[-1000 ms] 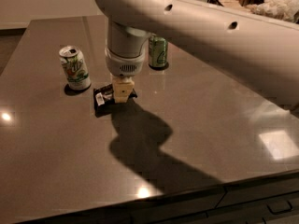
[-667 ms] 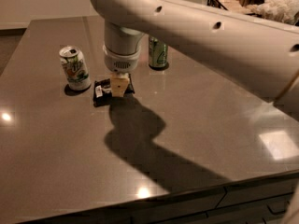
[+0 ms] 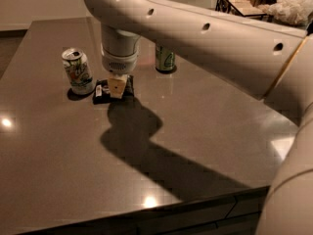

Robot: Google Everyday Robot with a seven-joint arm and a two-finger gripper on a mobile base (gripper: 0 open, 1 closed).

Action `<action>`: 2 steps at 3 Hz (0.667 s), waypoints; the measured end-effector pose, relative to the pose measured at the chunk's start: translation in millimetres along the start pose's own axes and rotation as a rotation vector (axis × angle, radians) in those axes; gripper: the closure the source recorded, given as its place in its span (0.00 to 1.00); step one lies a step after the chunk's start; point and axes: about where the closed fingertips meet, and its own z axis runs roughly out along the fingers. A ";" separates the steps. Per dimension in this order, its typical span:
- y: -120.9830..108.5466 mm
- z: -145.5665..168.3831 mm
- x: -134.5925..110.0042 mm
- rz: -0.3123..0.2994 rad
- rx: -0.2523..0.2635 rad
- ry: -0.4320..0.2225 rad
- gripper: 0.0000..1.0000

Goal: Move rxbar chocolate near 7up can

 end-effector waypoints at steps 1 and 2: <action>0.6 -0.2 0.1 0.001 0.000 0.001 0.36; 1.0 -0.4 0.2 0.001 0.001 0.001 0.11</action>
Offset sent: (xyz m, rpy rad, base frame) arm -0.0005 0.0000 0.0000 0.0001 0.0003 -0.0021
